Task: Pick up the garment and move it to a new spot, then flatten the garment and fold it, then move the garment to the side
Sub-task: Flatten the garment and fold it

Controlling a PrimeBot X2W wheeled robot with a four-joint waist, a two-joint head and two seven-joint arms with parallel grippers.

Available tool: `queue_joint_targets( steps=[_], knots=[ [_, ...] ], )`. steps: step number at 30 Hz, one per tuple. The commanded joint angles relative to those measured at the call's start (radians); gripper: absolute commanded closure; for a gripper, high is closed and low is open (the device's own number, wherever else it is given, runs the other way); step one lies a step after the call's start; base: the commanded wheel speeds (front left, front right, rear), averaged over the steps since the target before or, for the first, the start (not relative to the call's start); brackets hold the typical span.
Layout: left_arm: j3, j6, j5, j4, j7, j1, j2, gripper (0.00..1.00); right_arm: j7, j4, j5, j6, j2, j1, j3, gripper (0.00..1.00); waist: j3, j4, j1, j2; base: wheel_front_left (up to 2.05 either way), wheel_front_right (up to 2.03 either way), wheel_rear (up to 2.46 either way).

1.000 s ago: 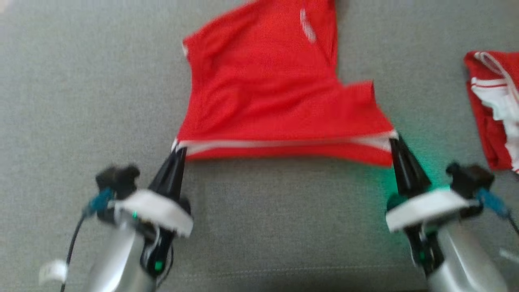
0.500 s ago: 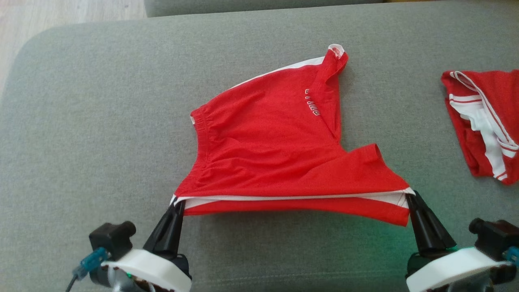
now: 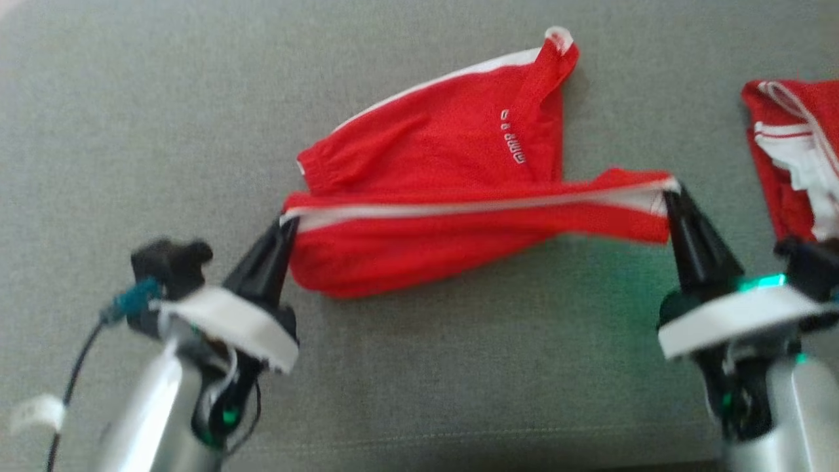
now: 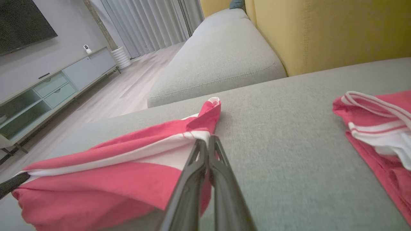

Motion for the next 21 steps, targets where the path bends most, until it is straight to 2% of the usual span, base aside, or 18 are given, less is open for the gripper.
queue_joint_targets(
  steps=[1, 8, 14, 21],
  knots=[
    [0.035, -0.007, -0.007, -0.004, 0.002, -0.069, 0.026, 1.00, -0.009, -0.004, 0.014, -0.001, -0.027, -0.064, 0.021, 1.00, 0.045, 0.005, 0.0000, 0.0000, 0.00, 0.00, 0.00],
    [-0.003, -0.053, -0.007, 0.144, 0.022, -0.283, 0.025, 1.00, -0.031, 0.175, 0.051, -0.001, -0.068, -0.323, 0.067, 1.00, 0.138, 0.020, 0.0000, 0.0000, 0.00, 0.00, 0.00],
    [-0.049, -0.072, 0.011, 0.262, -0.034, -0.421, 0.005, 1.00, -0.038, 0.354, 0.073, -0.001, -0.091, -0.506, 0.101, 1.00, 0.186, 0.039, 0.0000, 0.0000, 0.00, 0.00, 0.00],
    [-0.061, -0.077, 0.004, 0.386, -0.111, -0.501, -0.023, 1.00, -0.056, 0.513, 0.094, -0.001, -0.100, -0.640, 0.135, 1.00, 0.208, 0.055, 0.0000, 0.0000, 0.00, 0.00, 0.00]
  ],
)
